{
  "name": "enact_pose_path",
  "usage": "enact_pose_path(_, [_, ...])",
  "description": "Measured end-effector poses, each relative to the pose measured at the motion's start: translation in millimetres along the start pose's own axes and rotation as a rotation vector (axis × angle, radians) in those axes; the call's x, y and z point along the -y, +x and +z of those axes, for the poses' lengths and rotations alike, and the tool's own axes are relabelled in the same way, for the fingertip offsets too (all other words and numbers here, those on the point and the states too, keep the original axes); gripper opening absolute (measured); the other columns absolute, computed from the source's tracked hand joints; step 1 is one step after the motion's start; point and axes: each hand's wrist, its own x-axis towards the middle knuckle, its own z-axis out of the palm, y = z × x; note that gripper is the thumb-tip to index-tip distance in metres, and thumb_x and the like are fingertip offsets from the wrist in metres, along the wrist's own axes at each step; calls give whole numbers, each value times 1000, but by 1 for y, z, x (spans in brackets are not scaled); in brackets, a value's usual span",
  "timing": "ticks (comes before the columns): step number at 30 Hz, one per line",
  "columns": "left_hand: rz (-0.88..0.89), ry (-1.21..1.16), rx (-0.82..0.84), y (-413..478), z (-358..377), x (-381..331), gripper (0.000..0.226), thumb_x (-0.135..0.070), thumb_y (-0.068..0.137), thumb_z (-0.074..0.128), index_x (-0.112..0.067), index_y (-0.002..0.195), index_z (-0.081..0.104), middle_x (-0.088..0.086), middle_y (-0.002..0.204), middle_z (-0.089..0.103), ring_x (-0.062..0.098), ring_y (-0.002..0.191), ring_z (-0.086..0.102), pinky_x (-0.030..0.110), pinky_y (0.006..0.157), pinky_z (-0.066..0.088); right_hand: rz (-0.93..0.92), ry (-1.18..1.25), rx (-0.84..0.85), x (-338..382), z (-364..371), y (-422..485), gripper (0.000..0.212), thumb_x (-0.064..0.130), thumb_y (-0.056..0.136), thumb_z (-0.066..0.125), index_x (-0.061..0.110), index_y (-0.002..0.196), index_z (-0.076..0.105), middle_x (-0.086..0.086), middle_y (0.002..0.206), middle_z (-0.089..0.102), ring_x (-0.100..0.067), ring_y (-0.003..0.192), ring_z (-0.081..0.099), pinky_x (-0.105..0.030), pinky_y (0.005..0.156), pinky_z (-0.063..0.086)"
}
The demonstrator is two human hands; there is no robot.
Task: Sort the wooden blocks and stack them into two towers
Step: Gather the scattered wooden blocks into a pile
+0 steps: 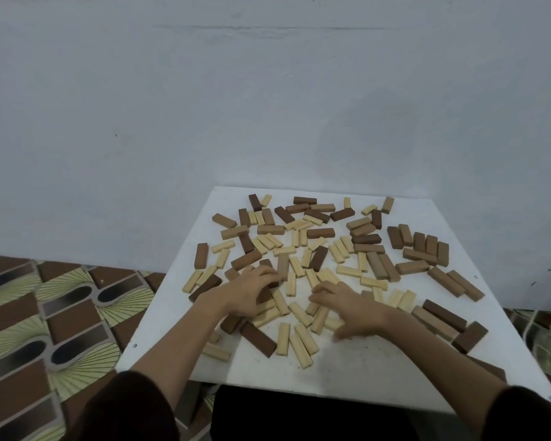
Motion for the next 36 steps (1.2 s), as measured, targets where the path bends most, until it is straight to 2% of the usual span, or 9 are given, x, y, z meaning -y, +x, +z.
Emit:
enact_pose_path(4, [-4,-5,-34,-3,-2,3,77,-28,81,72,-18,145,31,1,146,30,19,130,27,31,109,26,10,52,-108,-4,0,2,62,14,85,66,15,140,38,0,136,34,-16,119,37,-16,87,29])
enact_pose_path(9, [-62,35,-124,-5,9,-4,85,-53,69,75,-17,138,40,2,129,40,18,116,34,32,98,37,43,65,-183,-6,5,4,53,15,87,64,14,136,45,-1,120,39,-17,109,43,-31,89,41])
enact_pose_path(14, [-100,26,-157,-3,20,-12,81,-45,71,78,-15,136,39,3,126,39,19,111,41,29,92,41,32,-47,-228,-3,6,5,49,21,88,61,18,135,47,0,123,41,-16,110,38,-29,90,38])
enact_pose_path(18, [-101,-21,-177,0,24,-16,65,-20,76,72,-12,132,41,4,123,40,17,104,45,29,87,44,29,-97,-276,-2,9,10,39,12,90,55,17,128,52,0,119,43,-18,107,39,-32,87,39])
enact_pose_path(20, [-95,-49,-192,1,25,-18,65,-12,76,68,-12,134,39,4,124,39,17,106,44,28,87,43,40,-132,-306,-2,10,12,29,11,91,54,16,120,56,0,115,43,-19,105,41,-33,84,41])
enact_pose_path(24, [-66,-92,-191,0,24,-18,74,-14,75,70,-14,139,33,3,124,41,17,109,43,25,87,42,62,-126,-379,-4,10,13,17,9,92,53,16,106,57,1,110,46,-15,96,42,-31,80,42])
enact_pose_path(28, [22,-83,-241,3,19,-17,64,-14,78,69,-14,134,39,3,117,44,17,108,40,28,89,41,22,-21,-462,-5,6,10,24,-6,86,50,15,98,56,1,103,50,-11,87,37,-27,77,38])
enact_pose_path(32, [118,36,-214,12,19,-22,55,-10,81,64,-11,133,44,5,127,47,18,112,37,28,92,36,-94,41,-358,6,8,2,28,-8,84,51,13,102,58,0,106,47,-16,96,39,-30,82,38])
enact_pose_path(36, [137,120,-160,20,25,-19,52,-8,82,60,-12,132,47,5,124,47,19,107,36,25,80,28,-106,-35,-225,13,11,1,36,0,84,59,15,116,54,-2,116,43,-17,100,37,-26,82,35])
